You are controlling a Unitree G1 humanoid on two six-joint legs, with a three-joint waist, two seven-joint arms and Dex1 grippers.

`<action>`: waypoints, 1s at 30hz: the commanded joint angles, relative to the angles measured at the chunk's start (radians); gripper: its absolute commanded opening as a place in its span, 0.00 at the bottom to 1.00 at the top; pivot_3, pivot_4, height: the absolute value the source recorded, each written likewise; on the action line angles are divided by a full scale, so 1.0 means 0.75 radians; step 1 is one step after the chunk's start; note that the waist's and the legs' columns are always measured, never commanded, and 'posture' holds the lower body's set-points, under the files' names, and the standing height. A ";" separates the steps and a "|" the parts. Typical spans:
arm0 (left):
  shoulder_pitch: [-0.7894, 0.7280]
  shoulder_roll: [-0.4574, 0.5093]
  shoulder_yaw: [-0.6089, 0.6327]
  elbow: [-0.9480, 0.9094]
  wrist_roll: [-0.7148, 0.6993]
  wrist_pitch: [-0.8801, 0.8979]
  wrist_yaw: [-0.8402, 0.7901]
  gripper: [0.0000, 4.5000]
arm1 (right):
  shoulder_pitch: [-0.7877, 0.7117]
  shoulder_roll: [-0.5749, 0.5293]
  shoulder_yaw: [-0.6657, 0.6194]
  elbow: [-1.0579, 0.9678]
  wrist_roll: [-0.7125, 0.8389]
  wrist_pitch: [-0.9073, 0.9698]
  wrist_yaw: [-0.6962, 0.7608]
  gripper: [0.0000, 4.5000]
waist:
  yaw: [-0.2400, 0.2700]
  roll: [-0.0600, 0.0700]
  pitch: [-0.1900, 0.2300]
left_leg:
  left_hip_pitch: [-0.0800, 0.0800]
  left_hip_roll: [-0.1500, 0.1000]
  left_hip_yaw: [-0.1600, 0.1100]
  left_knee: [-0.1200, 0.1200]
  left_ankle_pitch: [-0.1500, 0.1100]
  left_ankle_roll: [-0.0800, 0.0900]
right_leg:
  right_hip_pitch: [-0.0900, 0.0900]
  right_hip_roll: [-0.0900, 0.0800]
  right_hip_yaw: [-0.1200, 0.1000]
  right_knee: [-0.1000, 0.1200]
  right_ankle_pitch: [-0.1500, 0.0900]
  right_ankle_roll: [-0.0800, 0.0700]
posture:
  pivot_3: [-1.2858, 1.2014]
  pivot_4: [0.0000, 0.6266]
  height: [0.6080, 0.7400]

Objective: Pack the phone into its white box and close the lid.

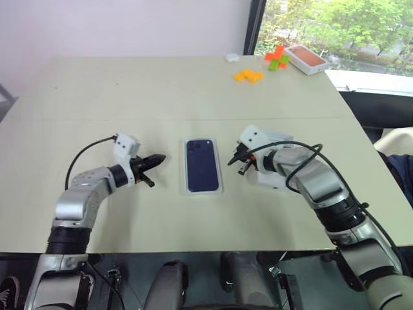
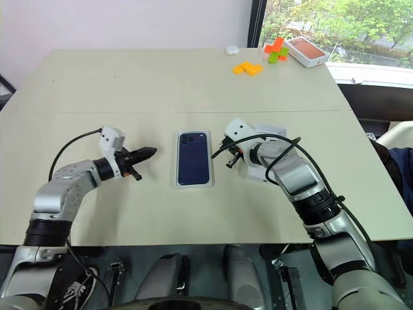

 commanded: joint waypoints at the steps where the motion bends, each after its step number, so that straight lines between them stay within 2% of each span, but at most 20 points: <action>1: 0.008 -0.013 -0.065 -0.023 0.048 -0.007 -0.007 0.00 | -0.010 0.003 0.031 0.006 -0.049 -0.060 0.036 0.00 | 0.000 0.000 0.000 | 0.000 0.000 0.000 0.000 0.000 0.000 | 0.000 0.000 0.000 0.000 0.000 0.000 | 0.52 0.24 1.00; 6: -0.003 -0.048 -0.132 -0.044 0.062 0.034 -0.028 0.00 | 0.017 0.027 0.019 -0.048 -0.012 -0.062 0.112 0.00 | 0.002 0.000 0.000 | 0.001 0.001 0.000 0.000 0.000 0.000 | 0.001 -0.001 0.000 0.000 0.000 0.000 | 0.52 0.24 1.00; 15: -0.039 -0.162 -0.226 -0.090 0.048 0.112 -0.046 0.00 | 0.140 -0.070 0.027 -0.240 0.035 -0.047 0.291 0.00 | 0.007 0.000 0.000 | 0.002 0.000 -0.002 0.001 0.000 0.000 | 0.004 -0.003 -0.001 -0.001 0.000 0.000 | 0.52 0.24 1.00; 30: -0.072 -0.242 -0.261 -0.096 0.088 0.131 -0.031 0.00 | 0.195 -0.180 -0.043 -0.275 0.059 -0.002 0.377 0.00 | 0.009 0.000 -0.001 | 0.002 -0.001 -0.003 0.002 0.000 0.000 | 0.005 -0.002 -0.002 -0.001 -0.001 0.001 | 0.52 0.24 1.00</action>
